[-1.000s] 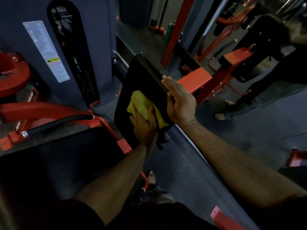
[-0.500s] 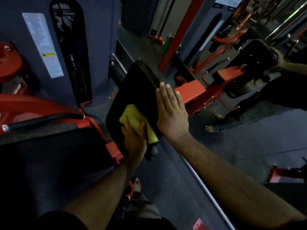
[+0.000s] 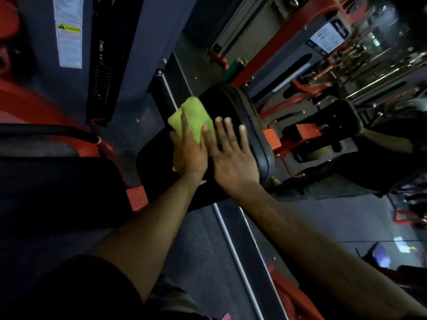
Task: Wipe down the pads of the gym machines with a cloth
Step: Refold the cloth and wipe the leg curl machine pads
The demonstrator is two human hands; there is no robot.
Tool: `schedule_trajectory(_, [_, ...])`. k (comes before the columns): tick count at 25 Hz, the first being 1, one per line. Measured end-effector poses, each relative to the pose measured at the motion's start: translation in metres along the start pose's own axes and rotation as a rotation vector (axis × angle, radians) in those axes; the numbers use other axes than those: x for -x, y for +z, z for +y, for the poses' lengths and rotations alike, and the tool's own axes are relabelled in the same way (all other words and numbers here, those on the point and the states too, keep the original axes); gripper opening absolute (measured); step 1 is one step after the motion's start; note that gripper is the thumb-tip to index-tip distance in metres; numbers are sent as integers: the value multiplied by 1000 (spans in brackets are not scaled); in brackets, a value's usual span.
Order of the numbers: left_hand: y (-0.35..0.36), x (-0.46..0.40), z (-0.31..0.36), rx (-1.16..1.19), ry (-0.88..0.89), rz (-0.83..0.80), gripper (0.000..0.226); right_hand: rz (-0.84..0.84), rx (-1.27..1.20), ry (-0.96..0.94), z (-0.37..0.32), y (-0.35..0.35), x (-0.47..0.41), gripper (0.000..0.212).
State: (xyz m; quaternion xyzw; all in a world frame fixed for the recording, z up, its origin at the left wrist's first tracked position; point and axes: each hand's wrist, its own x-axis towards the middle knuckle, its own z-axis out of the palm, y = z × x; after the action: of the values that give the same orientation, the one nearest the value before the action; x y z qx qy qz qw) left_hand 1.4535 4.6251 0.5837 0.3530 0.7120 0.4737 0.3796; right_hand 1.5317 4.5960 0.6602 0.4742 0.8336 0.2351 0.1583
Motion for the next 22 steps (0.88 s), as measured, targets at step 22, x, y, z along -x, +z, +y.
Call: schedule_trajectory(22, [-16,8,-127,1128,-513,-301,51,84,68,-179,-24,6,-3,43])
